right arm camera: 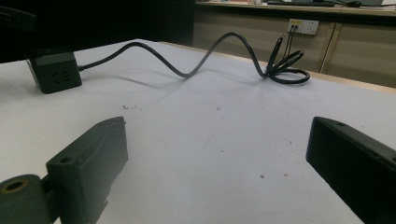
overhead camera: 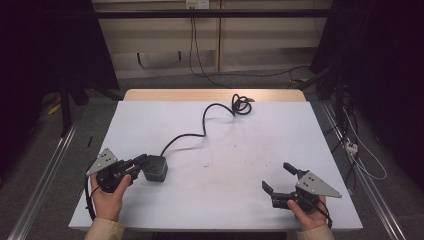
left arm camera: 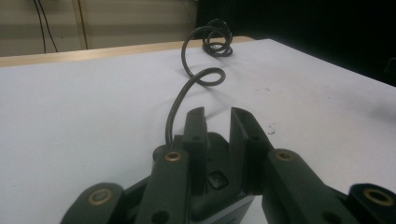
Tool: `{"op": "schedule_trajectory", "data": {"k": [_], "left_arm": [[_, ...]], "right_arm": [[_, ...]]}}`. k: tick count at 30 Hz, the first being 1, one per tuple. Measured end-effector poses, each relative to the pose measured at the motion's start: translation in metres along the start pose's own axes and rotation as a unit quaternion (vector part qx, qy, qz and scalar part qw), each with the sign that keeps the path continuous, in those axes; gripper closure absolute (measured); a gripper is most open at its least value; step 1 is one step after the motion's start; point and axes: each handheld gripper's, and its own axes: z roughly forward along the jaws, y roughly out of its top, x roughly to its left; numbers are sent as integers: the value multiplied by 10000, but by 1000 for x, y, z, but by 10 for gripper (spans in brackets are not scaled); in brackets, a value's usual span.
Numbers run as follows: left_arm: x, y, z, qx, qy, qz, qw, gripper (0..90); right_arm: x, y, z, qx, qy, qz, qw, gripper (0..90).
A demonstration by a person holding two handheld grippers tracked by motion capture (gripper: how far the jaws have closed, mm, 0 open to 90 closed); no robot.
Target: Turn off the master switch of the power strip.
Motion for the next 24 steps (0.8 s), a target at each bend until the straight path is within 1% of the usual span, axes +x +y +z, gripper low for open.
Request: {"op": "schedule_trajectory", "data": {"k": [3, 24], "left_arm": [[0, 0, 0, 44, -9, 21, 10000, 777], [0, 1, 2, 128, -107, 24, 9999, 831]], "right_arm": [[0, 0, 0, -4, -9, -10, 10000, 50], [0, 0, 0, -7, 1, -33, 10000, 51]]}}
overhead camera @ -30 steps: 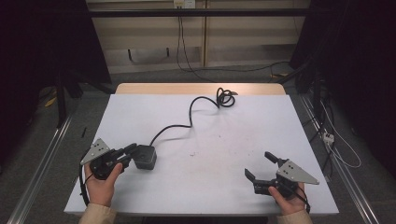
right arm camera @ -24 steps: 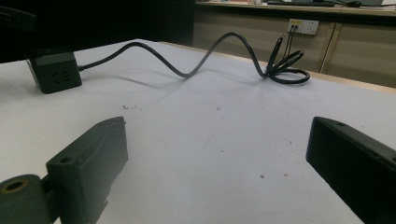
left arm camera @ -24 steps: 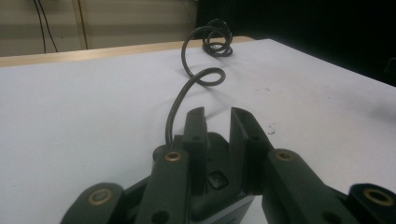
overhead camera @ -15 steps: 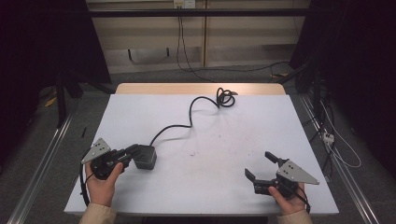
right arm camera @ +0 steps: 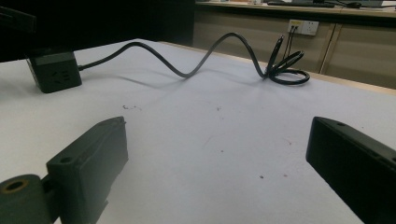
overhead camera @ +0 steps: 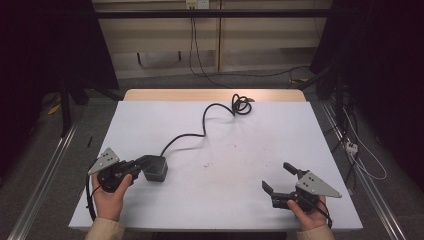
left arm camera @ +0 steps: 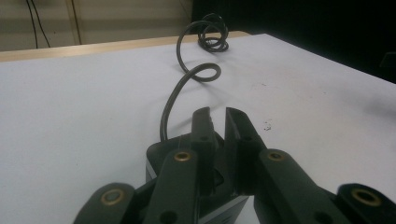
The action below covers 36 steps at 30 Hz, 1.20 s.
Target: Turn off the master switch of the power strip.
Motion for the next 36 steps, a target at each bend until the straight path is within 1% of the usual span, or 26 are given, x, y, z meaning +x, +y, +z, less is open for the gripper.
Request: {"op": "schedule_trajectory", "data": {"k": [8, 15, 24, 29, 36], "left_arm": [[-1, 1, 0, 44, -36, 23, 10000, 857], [-1, 1, 0, 72, -45, 33, 10000, 857], [0, 1, 2, 165, -42, 36, 9998, 871], [-1, 1, 3, 221, -66, 30, 9997, 899], [-1, 1, 5, 279, -100, 26, 9996, 900]], "right_arm": [[0, 0, 0, 6, 6, 2, 10000, 51], [0, 0, 0, 6, 30, 4, 10000, 52], [1, 0, 0, 6, 30, -2, 10000, 54], [1, 0, 1, 9, 35, -6, 10000, 55], [1, 0, 1, 11, 45, -12, 10000, 56]]}}
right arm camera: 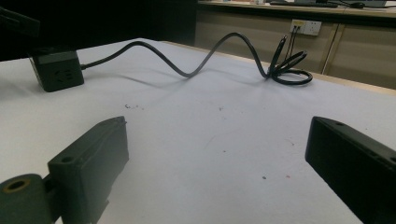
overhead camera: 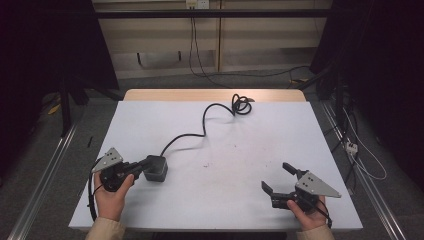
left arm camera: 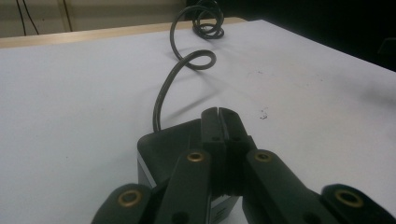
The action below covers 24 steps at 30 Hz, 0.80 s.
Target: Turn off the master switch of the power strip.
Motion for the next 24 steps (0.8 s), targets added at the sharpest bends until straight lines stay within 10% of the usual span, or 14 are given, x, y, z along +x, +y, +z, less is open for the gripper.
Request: {"op": "schedule_trajectory", "data": {"k": [24], "left_arm": [[0, -1, 4, 258, 37, 16, 9997, 900]], "right_arm": [[0, 0, 0, -4, 10, 1, 10000, 56]]}}
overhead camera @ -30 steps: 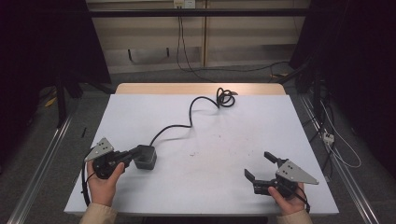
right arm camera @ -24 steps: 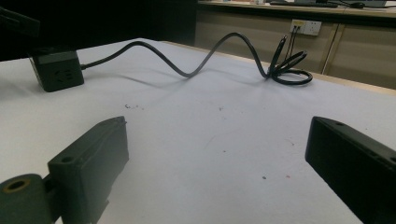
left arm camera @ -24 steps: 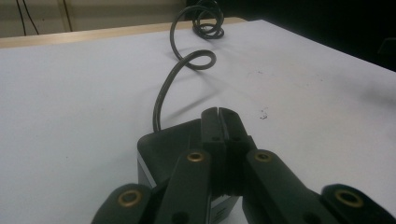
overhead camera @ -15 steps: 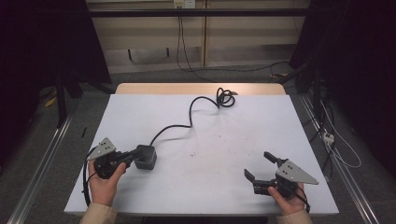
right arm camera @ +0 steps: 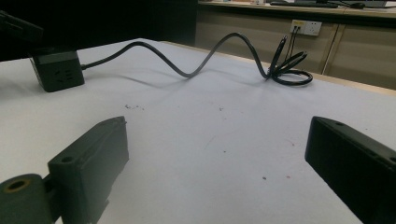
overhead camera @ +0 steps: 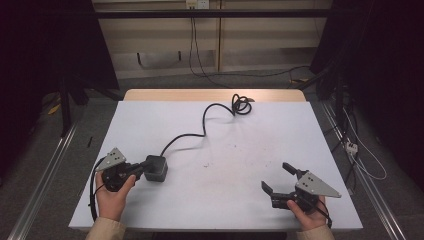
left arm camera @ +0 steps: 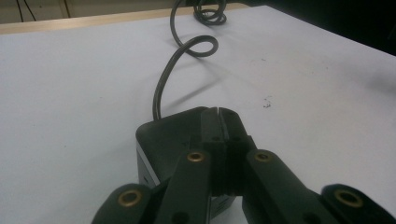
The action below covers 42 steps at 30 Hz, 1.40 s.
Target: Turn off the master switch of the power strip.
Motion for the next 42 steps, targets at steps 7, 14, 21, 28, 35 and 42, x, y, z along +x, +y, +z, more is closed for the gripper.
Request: {"op": "schedule_trajectory", "data": {"k": [7, 14, 21, 28, 35, 42], "left_arm": [[0, 0, 2, 55, 13, 10, 10000, 900], [0, -1, 2, 104, 24, 13, 9999, 900], [0, -1, 3, 104, 24, 14, 9999, 900], [0, -2, 3, 108, 26, 21, 9999, 900], [0, -2, 3, 140, 30, 24, 9999, 900], [-1, -2, 4, 152, 38, 7, 9999, 900]], "right_arm": [[0, 0, 0, -1, 4, 1, 10000, 56], [0, 0, 0, -1, 13, -2, 10000, 56], [0, 0, 0, -2, 17, 3, 10000, 56], [0, 0, 0, -1, 20, 6, 10000, 57], [0, 0, 0, 5, 26, 11, 10000, 57], [0, 0, 0, -2, 33, 17, 10000, 57]]}}
